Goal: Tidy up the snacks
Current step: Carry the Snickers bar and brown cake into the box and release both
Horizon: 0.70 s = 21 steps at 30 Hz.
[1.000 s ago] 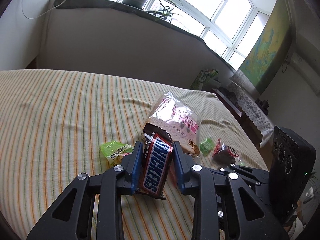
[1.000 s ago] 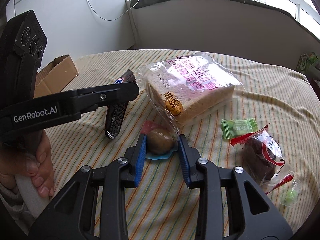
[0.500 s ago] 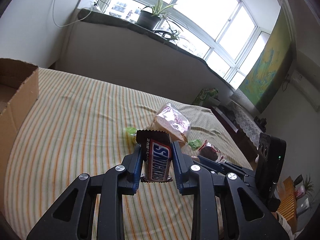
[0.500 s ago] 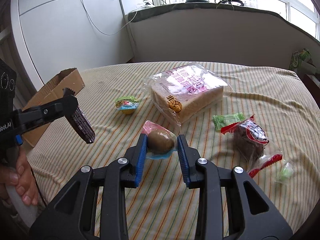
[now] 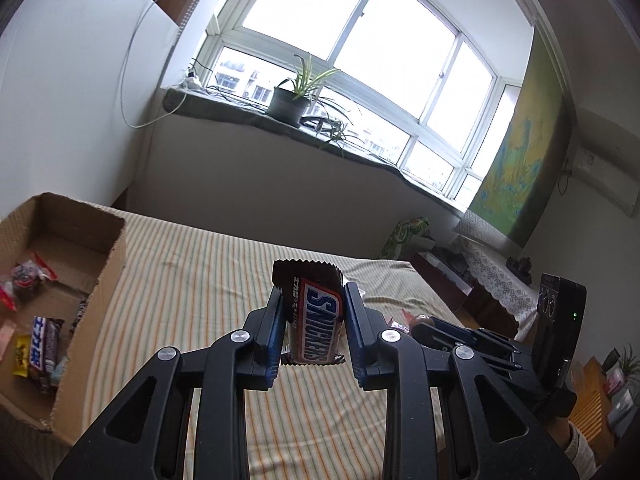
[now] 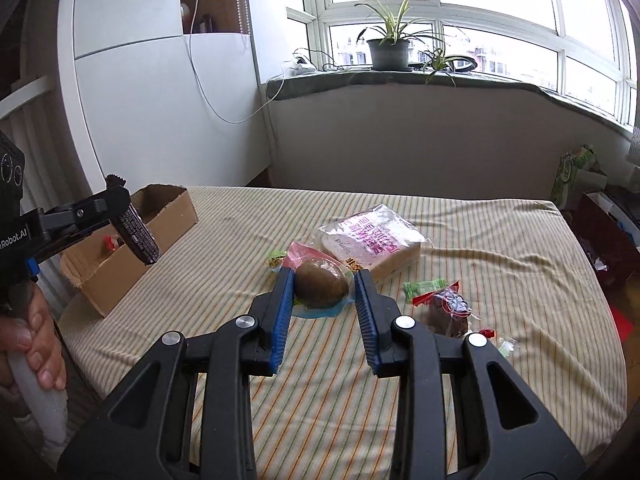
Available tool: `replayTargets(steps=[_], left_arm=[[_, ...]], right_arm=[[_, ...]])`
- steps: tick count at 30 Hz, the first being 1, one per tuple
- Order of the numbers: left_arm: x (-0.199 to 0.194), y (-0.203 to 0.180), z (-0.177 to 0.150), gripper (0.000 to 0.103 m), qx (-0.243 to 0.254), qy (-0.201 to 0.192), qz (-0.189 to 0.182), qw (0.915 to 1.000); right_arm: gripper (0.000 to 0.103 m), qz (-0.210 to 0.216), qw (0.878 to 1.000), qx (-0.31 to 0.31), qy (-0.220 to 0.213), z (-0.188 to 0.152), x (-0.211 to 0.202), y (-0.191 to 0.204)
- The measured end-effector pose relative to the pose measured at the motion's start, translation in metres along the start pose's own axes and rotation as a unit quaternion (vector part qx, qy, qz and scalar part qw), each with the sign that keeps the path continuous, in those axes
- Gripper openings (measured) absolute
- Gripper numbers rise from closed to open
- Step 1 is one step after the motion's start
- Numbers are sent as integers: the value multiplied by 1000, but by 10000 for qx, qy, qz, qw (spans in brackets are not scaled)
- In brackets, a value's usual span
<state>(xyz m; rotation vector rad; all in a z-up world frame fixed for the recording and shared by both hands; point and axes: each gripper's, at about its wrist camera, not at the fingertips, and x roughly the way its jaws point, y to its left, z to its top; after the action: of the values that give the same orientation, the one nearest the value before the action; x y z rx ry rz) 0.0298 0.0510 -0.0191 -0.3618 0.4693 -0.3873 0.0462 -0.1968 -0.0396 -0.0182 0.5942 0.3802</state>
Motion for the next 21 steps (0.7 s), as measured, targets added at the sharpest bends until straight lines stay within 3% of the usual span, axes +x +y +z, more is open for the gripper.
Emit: replayTargets(steps=[11, 21], left_arm=[[-55, 76, -2, 26, -612, -447, 460, 9961], [-120, 163, -16, 26, -1286, -815, 1443, 9777]], right_arm=[[32, 436, 9969, -645, 147, 16, 23, 86], [32, 1518, 9758, -1536, 334, 28, 74, 220]])
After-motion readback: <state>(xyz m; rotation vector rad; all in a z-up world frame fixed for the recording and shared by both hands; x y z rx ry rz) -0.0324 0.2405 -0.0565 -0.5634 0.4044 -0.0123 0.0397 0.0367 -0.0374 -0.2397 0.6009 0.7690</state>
